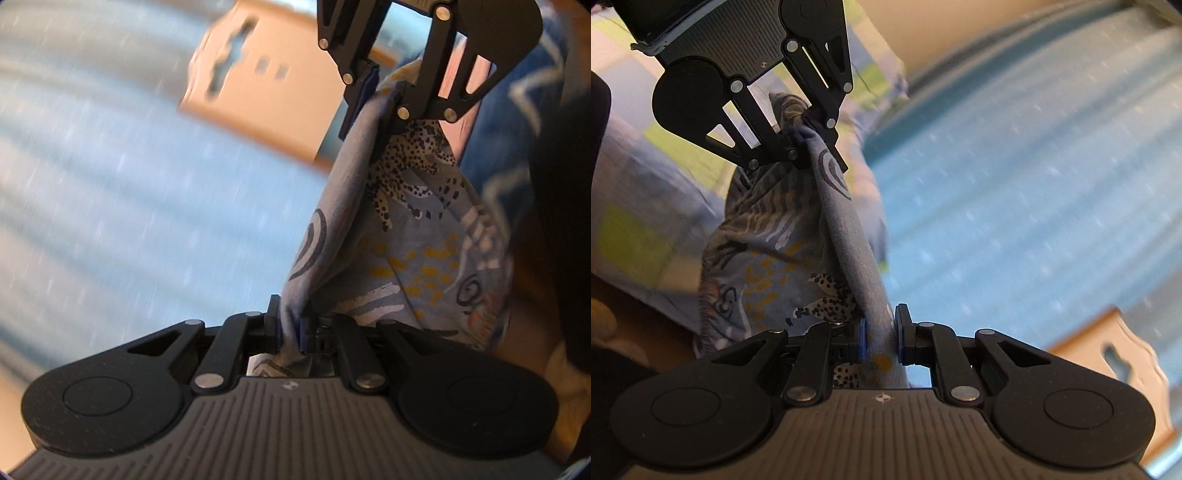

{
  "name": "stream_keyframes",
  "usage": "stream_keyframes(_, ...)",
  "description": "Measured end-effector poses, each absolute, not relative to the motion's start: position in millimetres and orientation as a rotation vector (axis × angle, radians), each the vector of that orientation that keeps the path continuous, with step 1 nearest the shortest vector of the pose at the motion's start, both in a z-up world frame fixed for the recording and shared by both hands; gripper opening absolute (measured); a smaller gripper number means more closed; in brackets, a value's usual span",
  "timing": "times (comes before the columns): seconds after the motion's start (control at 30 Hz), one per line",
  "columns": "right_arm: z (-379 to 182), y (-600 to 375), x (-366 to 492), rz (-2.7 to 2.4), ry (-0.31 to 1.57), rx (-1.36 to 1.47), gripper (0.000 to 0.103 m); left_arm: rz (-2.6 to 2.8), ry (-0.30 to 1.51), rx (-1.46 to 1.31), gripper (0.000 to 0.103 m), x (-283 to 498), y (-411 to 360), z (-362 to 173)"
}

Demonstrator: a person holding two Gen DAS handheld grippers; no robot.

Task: Fold clothes
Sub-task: 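Carry the folded garment with both grippers onto the pink cloth on the blue blanket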

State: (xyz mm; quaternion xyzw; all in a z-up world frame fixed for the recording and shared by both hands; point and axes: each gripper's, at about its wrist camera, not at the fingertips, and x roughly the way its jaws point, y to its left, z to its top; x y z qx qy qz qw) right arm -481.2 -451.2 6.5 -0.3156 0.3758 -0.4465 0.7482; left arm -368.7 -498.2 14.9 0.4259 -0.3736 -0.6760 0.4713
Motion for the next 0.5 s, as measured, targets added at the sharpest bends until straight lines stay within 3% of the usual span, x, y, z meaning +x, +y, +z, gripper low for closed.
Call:
stream_keyframes(0.27,26,-478,-592,-1.219,0.915,-0.559,0.012,-1.841,-1.136,0.997,0.007,-491,-565,27)
stream_keyframes(0.5,46,-534,-648,-1.383,0.948,-0.736,0.013,-1.824,-1.245,0.886,0.007,-562,-631,48)
